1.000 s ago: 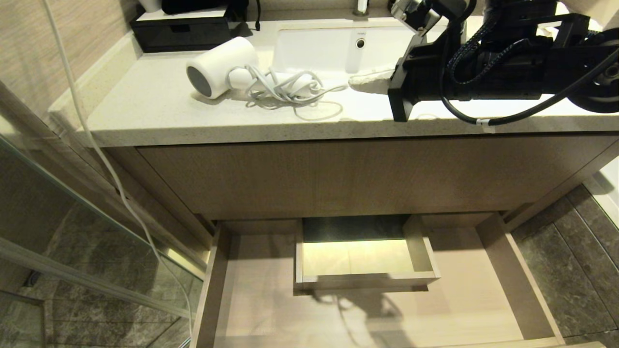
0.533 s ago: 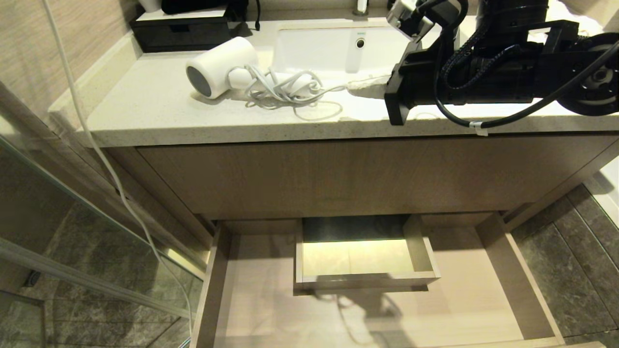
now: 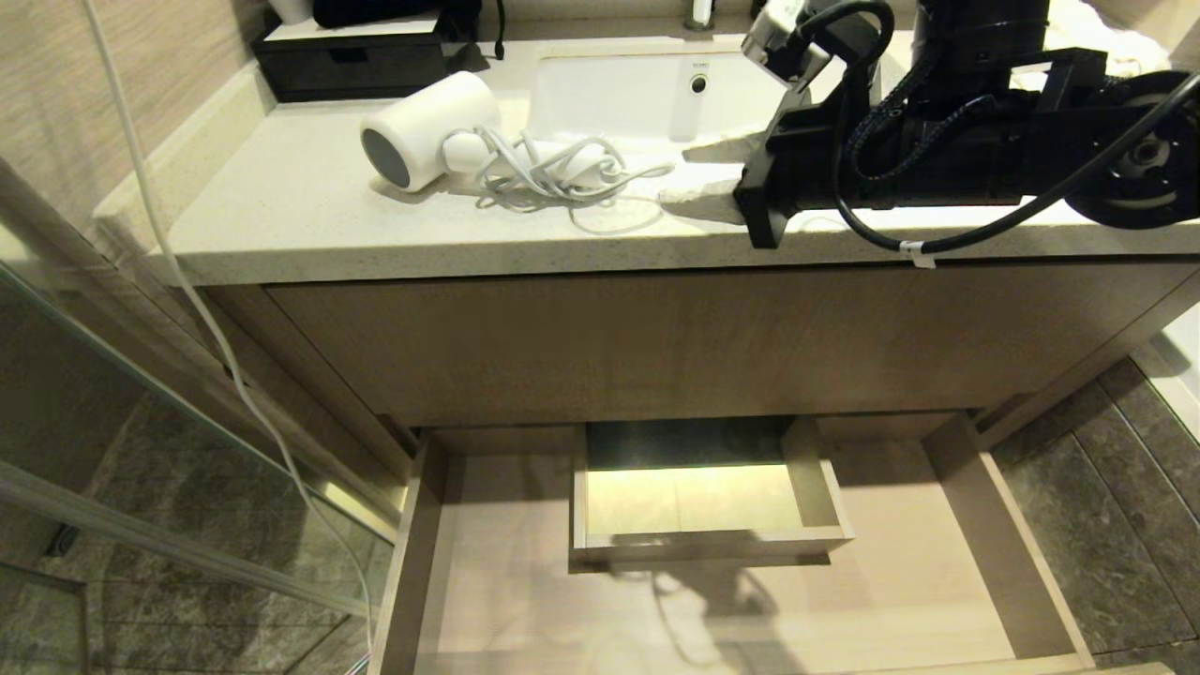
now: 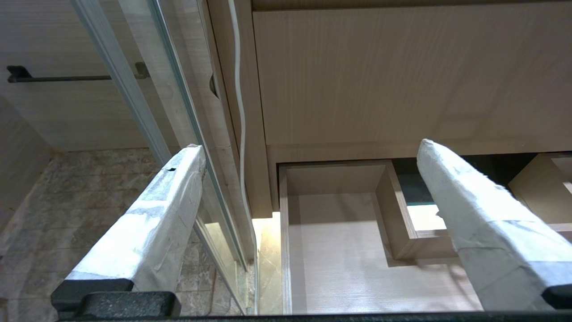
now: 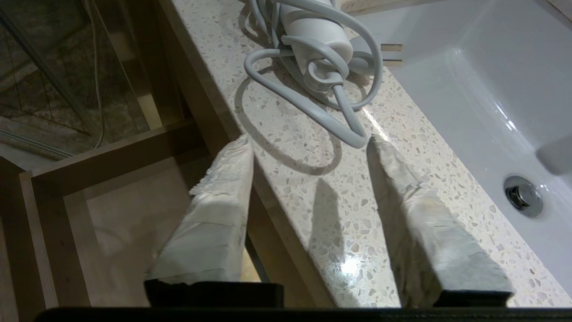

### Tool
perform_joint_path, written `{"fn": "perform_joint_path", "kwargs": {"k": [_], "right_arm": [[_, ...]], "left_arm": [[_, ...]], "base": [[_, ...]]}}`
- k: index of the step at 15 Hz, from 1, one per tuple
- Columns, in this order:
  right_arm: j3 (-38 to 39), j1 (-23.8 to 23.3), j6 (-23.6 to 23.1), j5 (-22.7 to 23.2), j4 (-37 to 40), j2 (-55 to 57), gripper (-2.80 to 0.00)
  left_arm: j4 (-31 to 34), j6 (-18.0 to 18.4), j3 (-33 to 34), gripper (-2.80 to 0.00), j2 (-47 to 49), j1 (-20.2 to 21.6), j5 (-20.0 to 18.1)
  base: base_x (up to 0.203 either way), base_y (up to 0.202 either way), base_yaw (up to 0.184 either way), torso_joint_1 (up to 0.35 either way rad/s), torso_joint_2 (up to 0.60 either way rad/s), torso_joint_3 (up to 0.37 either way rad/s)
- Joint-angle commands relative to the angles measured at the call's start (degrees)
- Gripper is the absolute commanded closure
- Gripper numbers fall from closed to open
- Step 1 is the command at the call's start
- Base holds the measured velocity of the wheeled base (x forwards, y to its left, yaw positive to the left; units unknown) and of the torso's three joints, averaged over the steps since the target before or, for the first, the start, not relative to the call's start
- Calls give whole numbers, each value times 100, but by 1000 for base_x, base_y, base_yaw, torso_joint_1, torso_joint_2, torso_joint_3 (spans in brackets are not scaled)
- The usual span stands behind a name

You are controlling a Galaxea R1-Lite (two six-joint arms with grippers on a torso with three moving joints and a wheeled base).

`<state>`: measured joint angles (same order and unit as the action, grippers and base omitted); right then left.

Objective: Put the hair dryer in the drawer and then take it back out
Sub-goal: Pick up the hairdryer

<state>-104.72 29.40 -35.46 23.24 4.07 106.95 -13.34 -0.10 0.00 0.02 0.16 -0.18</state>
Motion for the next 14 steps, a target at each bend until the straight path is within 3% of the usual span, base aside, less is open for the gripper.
{"fn": "perform_joint_path", "kwargs": {"k": [1,14], "right_arm": [[-4,4,-13,14,-3,-17,-280],[-602,13,142,-21,-519,713,-280]], "left_arm": [[-11,1,229,-280,-2,2,1],[-11,1,229,-280,-2,2,1]], "base": [[0,0,0,0,0,0],[0,0,0,0,0,0]]}}
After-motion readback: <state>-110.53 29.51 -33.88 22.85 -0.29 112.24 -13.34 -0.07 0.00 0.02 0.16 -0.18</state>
